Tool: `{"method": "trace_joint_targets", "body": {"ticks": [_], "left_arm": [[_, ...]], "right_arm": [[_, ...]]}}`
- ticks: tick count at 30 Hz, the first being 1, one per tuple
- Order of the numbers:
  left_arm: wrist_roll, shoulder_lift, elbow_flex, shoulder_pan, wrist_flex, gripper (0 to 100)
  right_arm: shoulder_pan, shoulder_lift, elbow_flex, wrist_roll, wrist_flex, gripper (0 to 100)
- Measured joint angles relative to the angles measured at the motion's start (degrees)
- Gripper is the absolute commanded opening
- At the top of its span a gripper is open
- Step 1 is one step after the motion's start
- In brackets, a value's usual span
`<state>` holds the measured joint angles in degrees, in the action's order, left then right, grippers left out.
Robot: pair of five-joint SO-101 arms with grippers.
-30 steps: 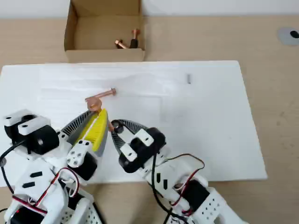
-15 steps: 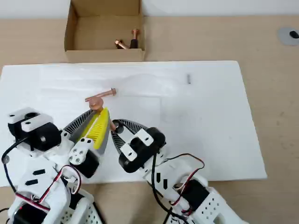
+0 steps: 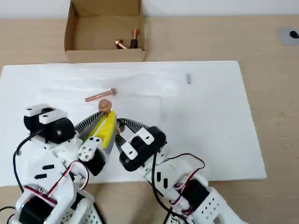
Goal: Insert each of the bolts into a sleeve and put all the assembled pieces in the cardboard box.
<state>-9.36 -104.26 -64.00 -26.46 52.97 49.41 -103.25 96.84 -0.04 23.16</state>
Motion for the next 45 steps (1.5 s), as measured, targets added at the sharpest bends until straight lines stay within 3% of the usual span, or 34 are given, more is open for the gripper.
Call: {"method": "trace_joint_targets", "body": {"ticks": [10, 22, 31, 45], "left_arm": [[2.1, 0.0, -2.4, 0.0, -5.9, 1], [4.7, -0.1, -4.3, 0.1, -6.8, 1], [4.7, 0.0, -7.6, 3.7, -12.0, 1], [4.7, -0.1, -9.4, 3.3, -11.9, 1]], "right_arm": [[0.0, 0.0, 0.0, 0.0, 0.0, 0.9], [0.0, 0.0, 0.0, 0.0, 0.1, 0.9], [0.3, 0.0, 0.0, 0.0, 0.0, 0.9], [-0.1, 0.1, 0.0, 0.0, 0.2, 0.9]]}}
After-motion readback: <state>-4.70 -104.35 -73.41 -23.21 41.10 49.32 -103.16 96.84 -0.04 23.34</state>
